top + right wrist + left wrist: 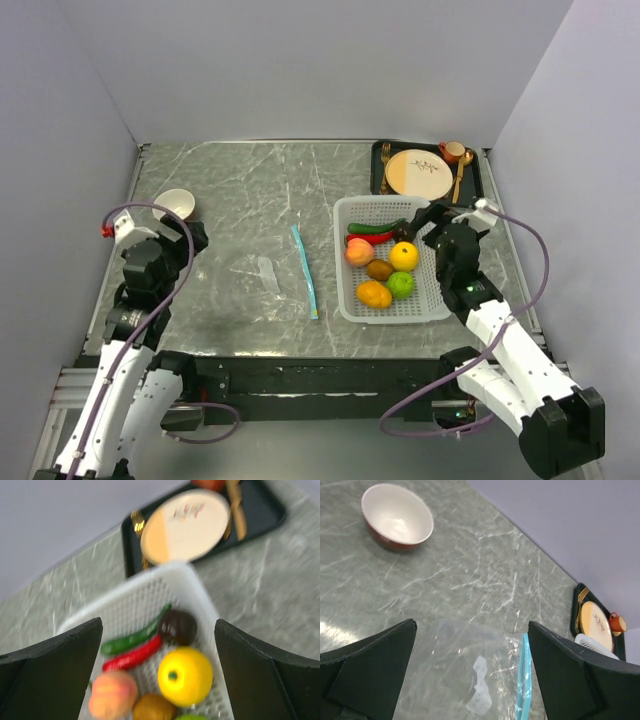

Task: Place the food in the zip-top bag and seal the zipper
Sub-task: Pick up the zipper food storage bag at the center of the board.

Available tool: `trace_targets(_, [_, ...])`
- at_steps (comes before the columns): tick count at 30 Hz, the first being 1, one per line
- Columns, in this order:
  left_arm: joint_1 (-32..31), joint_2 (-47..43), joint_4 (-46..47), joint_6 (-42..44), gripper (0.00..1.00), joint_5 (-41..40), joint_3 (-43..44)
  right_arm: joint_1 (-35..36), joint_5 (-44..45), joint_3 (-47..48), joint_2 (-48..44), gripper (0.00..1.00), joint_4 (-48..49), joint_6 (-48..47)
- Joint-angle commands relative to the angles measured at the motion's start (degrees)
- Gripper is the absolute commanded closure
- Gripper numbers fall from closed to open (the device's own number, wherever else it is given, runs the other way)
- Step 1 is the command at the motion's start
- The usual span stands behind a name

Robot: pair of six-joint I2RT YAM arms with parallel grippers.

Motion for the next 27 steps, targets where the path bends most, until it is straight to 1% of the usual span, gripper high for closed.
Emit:
trace_targets(1, [0.0,5.9,-13.4,-1.9,0.01,-3.4,10.0,-0.2,-13.3,-0.9,-1.4,0.0,-3.4,3.9])
trace_targets(2, [0.0,7.0,-17.9,-2.4,0.01,-4.3,11.0,-0.2,-14.1,0.0,-0.8,0.0,-3.8,3.9])
trace_targets(4, [0.0,8.3,-22.2,-3.6,0.01,-6.4,15.1,-0.2,-15.7,3.2,0.8,0.0,-6.8,3.7])
trace_targets(5, [0.0,7.5,-23.9,-4.6,0.01,-7.1,15.9,-0.2,-16.4,4.0,1.3,0.0,-7.3,3.3])
trace_targets(6, [0.0,5.9,-22.8,-3.8,0.01,-6.6,16.0,-0.2,-16.7,4.8,2.3,0.0,-8.8,3.3])
trace_targets(7, [0.0,1.6,-21.2,-2.4,0.01,-5.9,15.0,-0.2,-16.7,6.5,2.6,0.0,-9.9,3.4])
trace_targets(9, [0.0,-3.1,-17.2,-1.9,0.01,-3.5,12.8,-0.2,-16.8,7.5,3.0,0.0,-11.0,3.9])
trace_targets(10, [0.0,-7.5,-14.9,-1.8,0.01,-2.9,9.5,-0.2,-17.1,8.0,3.1,0.0,-10.8,3.8])
trace_targets(12, [0.0,-10.1,-11.9,-0.8,0.01,1.6,7.7,-0.2,-17.9,9.0,4.2,0.0,-10.2,3.5])
trace_targets(13, [0.0,-10.0,-12.2,0.5,0.01,2.2,8.1,-0.2,-18.3,10.5,4.8,0.0,-10.4,3.5])
trace_targets(14, [0.0,-9.1,-13.4,0.4,0.01,2.7,9.0,-0.2,-19.1,11.6,5.6,0.0,-10.9,3.2])
trace_targets(16, [0.0,-5.1,-13.5,3.8,0.01,7.3,11.4,-0.2,-20.5,14.4,8.1,0.0,-12.5,2.5])
trace_targets(18, [0.0,-2.5,-13.2,3.3,0.01,10.3,12.2,-0.2,-22.1,15.9,10.2,0.0,-14.7,1.9])
trace_targets(22, [-0.1,3.6,-5.5,3.6,0.01,23.5,9.4,-0.2,-22.1,16.5,10.7,0.0,-17.4,2.2])
trace_targets(24, [-1.4,6.4,-2.3,3.3,0.01,24.8,8.7,-0.3,-21.3,15.7,9.2,0.0,-17.5,2.4])
trace_targets(27, [-7.8,10.0,-1.3,1.5,0.01,22.0,9.1,-0.4,-22.2,14.8,7.4,0.0,-18.1,3.5])
